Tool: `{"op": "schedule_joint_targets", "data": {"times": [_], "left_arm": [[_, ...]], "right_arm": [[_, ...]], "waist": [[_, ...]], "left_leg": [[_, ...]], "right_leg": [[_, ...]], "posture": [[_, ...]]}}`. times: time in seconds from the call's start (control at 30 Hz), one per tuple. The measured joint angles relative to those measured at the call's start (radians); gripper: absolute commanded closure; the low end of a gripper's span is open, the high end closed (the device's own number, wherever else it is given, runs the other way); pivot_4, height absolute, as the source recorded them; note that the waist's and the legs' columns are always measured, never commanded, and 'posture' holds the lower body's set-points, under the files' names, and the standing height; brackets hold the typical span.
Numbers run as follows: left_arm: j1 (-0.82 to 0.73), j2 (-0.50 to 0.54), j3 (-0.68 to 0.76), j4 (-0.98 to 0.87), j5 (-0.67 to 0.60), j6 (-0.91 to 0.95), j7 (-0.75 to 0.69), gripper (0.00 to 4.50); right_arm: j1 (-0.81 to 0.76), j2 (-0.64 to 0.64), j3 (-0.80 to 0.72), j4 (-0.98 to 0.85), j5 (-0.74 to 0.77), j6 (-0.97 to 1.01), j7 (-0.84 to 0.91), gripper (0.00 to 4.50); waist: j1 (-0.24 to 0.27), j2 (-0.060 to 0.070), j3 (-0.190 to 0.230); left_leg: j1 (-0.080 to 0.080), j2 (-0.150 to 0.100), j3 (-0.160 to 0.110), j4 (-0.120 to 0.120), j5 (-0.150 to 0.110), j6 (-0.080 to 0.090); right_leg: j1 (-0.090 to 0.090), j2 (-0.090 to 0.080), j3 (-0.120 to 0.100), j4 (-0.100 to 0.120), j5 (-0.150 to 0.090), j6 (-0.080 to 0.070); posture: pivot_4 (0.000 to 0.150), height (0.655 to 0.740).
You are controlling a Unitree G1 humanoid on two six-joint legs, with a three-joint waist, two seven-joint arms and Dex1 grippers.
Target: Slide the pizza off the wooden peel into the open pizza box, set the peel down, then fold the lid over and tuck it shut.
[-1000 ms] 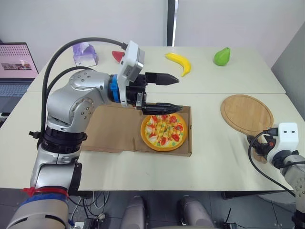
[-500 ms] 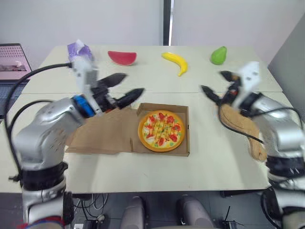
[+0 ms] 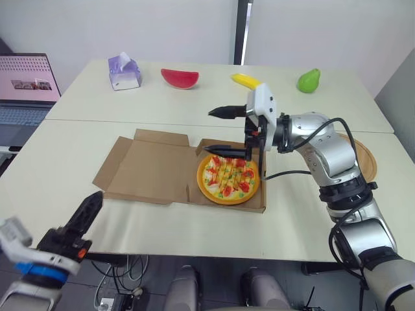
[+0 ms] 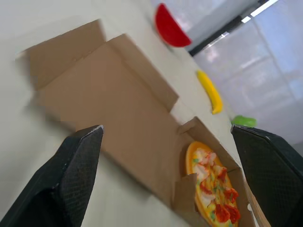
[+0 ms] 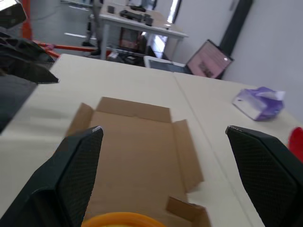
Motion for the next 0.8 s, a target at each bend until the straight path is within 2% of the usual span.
{"op": "schedule_joint_targets", "data": {"times": [0.07,0.2,0.47,0.6,0.8], "left_arm": [[0.053,-0.012,-0.011,0.003,-0.002,-0.026,-0.017,0.00],[0.030,-0.030,-0.066,0.089,0.017,-0.102,-0.018,0.00],[-0.152,0.055,-0.198,0.283,0.083,-0.135,-0.014,0.00],[-0.239,0.109,-0.215,0.380,0.092,-0.131,0.003,0.00],[-0.312,0.136,-0.216,0.465,0.131,-0.121,0.001,0.00]], "right_arm": [[-0.007,0.003,0.001,-0.023,0.012,0.015,0.010,0.05],[-0.010,0.003,0.007,-0.059,0.012,0.041,0.012,0.05],[-0.006,-0.021,0.009,-0.129,0.010,0.081,-0.010,0.05],[-0.002,-0.045,0.006,-0.155,0.010,0.105,-0.029,0.05],[0.011,-0.076,0.002,-0.191,0.010,0.131,-0.056,0.05]], "waist": [[-0.002,0.000,0.000],[-0.002,0.000,0.000],[-0.006,-0.001,-0.001],[-0.006,-0.001,-0.001],[-0.006,-0.001,-0.001]], "left_leg": [[0.000,-0.001,0.001,0.000,0.000,0.000],[0.000,-0.002,0.003,0.000,0.000,0.000],[0.000,-0.001,0.004,-0.002,0.000,0.000],[0.000,0.000,0.003,-0.002,0.000,0.000],[0.000,-0.001,0.003,-0.002,0.000,0.000]], "right_leg": [[0.000,0.004,0.000,0.000,0.000,0.000],[-0.001,0.007,0.000,-0.001,0.000,-0.001],[-0.003,0.009,0.000,-0.001,0.000,-0.001],[-0.003,0.009,-0.001,0.000,0.000,-0.002],[-0.003,0.008,-0.001,-0.001,0.000,-0.002]], "posture": [[0.150,0.7400],[0.150,0.7400],[0.150,0.7400],[0.150,0.7400],[0.150,0.7400]]}}
